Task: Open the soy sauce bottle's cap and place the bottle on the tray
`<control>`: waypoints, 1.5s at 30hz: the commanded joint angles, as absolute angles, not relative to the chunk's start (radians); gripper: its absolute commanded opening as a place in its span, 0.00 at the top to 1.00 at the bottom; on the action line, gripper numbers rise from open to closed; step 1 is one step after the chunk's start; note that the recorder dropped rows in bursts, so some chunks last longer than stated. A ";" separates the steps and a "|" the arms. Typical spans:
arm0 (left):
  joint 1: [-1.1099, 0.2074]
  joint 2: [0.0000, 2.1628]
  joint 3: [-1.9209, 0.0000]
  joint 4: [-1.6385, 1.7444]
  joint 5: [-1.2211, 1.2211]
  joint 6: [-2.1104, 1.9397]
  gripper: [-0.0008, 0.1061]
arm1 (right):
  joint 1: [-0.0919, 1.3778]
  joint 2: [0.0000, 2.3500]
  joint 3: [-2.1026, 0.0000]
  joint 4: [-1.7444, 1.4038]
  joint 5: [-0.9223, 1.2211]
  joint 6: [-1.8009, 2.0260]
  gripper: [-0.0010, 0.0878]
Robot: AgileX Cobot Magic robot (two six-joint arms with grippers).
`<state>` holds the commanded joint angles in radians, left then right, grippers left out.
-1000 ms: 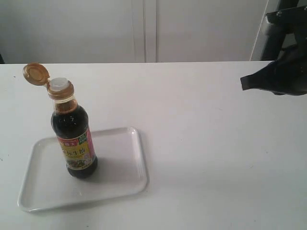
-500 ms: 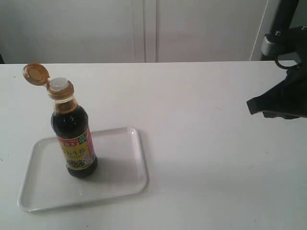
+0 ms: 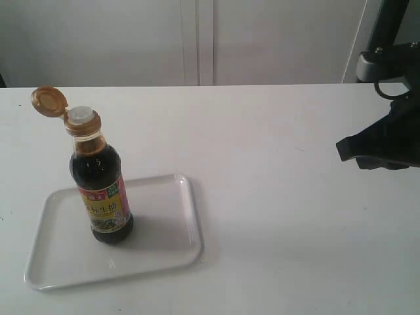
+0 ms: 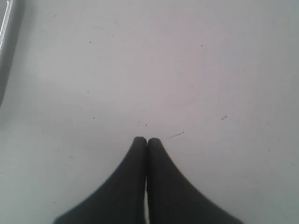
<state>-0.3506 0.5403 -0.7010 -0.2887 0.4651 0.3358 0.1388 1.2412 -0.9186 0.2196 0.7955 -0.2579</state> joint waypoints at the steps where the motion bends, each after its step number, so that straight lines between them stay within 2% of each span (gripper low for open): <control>1: -0.351 0.540 -0.701 -0.289 0.505 0.336 0.99 | 0.139 1.241 -0.919 0.220 0.796 -0.260 0.99; 5: -0.351 0.542 -0.699 -0.272 0.624 0.336 0.99 | 0.139 1.241 -0.919 0.129 0.812 -0.266 0.99; 12: -0.351 0.535 -0.699 -0.269 0.796 0.326 0.99 | 0.139 1.187 -0.919 -0.163 0.841 -0.043 0.99; 22: -0.351 0.531 -0.626 -0.278 0.856 0.283 0.99 | 0.139 1.001 -0.832 -0.177 0.867 0.031 0.99; 28: -0.351 0.545 -0.619 -0.206 0.807 0.220 0.99 | 0.139 0.833 -0.726 -0.177 0.842 0.084 0.99; 39: -0.351 0.559 -0.619 0.000 0.730 0.032 0.99 | 0.139 0.508 -0.493 -0.151 0.604 0.111 0.99; 45: -0.351 0.559 -0.617 0.095 0.729 -0.033 0.99 | 0.139 0.398 -0.436 -0.129 0.547 0.111 0.99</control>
